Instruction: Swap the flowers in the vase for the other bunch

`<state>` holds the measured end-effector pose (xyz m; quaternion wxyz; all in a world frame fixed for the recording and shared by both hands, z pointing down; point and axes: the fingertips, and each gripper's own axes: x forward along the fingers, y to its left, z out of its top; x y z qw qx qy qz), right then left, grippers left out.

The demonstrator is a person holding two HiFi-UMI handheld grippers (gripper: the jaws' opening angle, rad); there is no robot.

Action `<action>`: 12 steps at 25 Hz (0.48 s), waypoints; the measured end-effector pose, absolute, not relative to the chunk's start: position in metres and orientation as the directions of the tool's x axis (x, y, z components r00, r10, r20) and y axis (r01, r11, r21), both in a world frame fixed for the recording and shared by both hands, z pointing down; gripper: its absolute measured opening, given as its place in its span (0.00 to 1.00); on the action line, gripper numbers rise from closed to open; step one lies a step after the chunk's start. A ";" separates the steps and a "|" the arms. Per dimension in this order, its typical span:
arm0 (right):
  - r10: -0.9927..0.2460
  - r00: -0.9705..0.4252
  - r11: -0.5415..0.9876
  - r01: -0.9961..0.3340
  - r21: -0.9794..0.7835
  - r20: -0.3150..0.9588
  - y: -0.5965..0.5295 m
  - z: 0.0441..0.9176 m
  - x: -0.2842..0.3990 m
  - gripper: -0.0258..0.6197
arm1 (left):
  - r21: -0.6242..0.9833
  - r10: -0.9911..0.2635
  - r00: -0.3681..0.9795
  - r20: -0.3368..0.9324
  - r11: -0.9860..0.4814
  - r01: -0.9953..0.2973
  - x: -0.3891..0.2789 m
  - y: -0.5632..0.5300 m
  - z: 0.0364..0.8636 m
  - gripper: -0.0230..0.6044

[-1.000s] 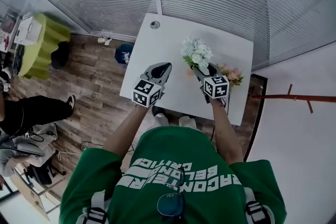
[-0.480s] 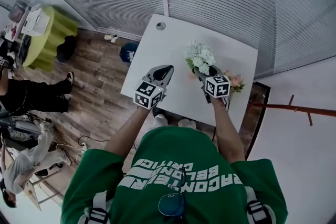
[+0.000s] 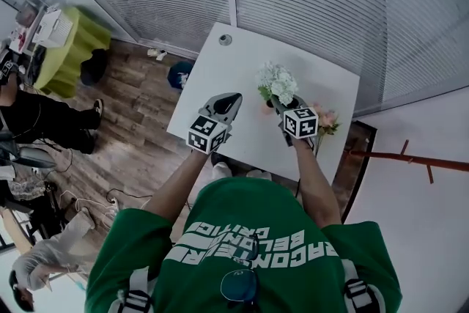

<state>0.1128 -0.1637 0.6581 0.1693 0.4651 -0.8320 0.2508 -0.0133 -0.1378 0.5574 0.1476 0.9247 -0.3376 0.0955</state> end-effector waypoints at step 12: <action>-0.707 -0.494 0.475 -0.862 -0.177 0.505 -0.164 0.650 0.114 0.10 | 0.202 -0.614 0.743 0.267 -0.718 -0.666 -0.016 -0.141 0.555 0.05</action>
